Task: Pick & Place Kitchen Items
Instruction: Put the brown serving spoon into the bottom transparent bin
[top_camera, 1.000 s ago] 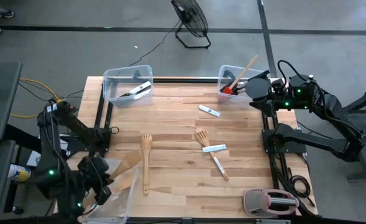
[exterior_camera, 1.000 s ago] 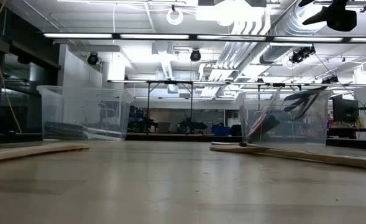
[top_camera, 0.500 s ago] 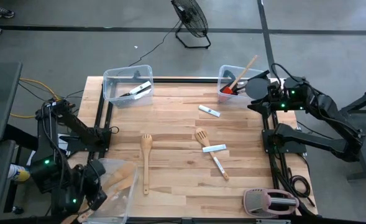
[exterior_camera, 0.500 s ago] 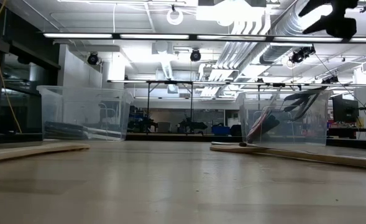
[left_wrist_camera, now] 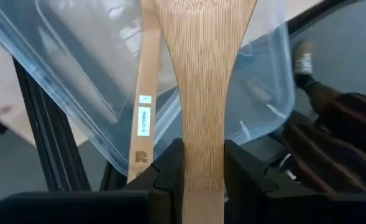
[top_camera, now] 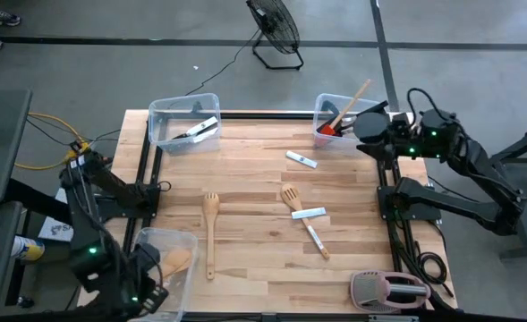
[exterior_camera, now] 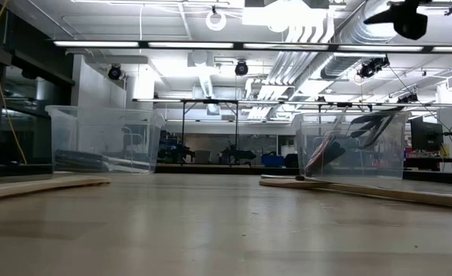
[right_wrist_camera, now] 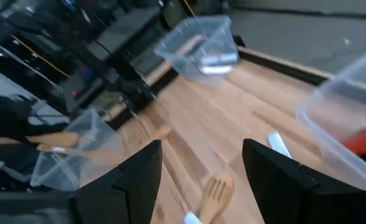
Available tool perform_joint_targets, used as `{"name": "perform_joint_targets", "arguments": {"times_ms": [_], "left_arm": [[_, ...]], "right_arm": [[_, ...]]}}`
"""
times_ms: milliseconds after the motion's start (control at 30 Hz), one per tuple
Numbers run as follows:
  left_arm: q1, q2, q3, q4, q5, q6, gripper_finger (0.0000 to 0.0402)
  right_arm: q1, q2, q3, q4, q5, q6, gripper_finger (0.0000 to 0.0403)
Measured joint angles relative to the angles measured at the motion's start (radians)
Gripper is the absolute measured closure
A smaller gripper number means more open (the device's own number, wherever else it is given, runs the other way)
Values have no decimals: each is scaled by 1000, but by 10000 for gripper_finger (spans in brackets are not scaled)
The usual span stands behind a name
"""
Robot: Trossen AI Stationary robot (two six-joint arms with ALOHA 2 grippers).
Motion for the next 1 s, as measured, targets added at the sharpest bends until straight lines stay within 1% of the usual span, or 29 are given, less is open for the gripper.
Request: {"name": "perform_joint_targets", "arguments": {"times_ms": [100, 233, 300, 400, 567, 733, 1000], "left_arm": [[18, 23, 0, -17, 66, -7, 321], [40, 46, 0, -84, 168, -6, 321], [58, 58, -1, -105, 197, 8, 321], [79, 79, -1, -132, 217, 55, 321], [123, 132, -1, -178, 249, 202, 321], [171, 195, -3, -174, 260, 342, 321], [212, 273, -3, -175, 280, 439, 321]], "right_arm": [[0, -20, 0, 22, -28, -4, 188], [0, -46, 0, 24, -70, -13, 188], [0, -63, 0, 24, -76, -13, 188], [0, -93, 0, 24, -101, -15, 188], [0, -146, 0, 23, -101, -14, 188], [0, -191, 0, 23, -103, -11, 188], [0, -207, 0, 22, -147, -3, 188]]}}
